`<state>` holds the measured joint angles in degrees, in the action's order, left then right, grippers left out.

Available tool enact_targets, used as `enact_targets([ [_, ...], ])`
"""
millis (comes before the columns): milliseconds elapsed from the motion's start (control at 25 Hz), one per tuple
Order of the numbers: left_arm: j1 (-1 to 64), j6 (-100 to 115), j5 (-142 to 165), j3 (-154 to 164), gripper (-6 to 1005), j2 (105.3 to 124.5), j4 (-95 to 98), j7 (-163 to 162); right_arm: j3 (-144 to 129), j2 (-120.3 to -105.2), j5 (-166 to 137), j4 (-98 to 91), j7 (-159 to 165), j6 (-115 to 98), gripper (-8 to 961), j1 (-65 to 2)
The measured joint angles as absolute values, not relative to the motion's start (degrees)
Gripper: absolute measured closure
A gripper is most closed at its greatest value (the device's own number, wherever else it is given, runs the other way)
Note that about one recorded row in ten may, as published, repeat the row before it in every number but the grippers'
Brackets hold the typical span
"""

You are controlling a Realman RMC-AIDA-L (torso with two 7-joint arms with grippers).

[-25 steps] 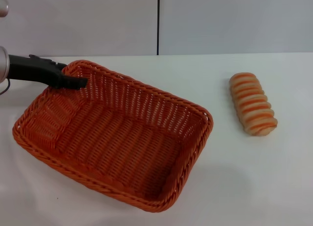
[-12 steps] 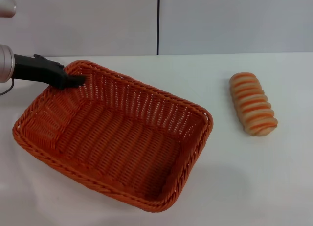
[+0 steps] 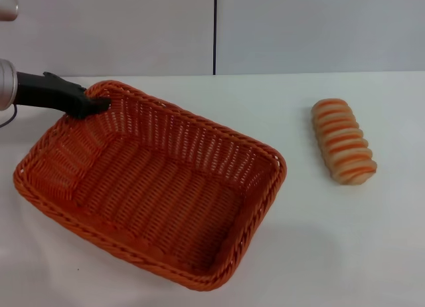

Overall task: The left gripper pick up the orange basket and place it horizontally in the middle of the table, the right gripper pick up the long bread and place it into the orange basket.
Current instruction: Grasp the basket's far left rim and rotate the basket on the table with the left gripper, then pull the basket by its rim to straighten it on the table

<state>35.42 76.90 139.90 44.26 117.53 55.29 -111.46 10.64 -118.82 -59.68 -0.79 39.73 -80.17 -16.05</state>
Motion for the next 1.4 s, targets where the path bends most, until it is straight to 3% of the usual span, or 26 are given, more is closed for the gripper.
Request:
enact_targets([
  [1200, 33.10, 90.55, 131.87, 32.53, 804, 116.28, 61.24, -138.78, 10.98, -118.60, -59.32, -1.76, 39.73, -78.14, 132, -17.16],
  [1400, 29.72, 90.63, 129.45, 32.37, 792, 117.75, 61.03, -141.09, 11.05, -118.56, -59.23, -2.22, 39.73, -78.11, 132, -17.41],
])
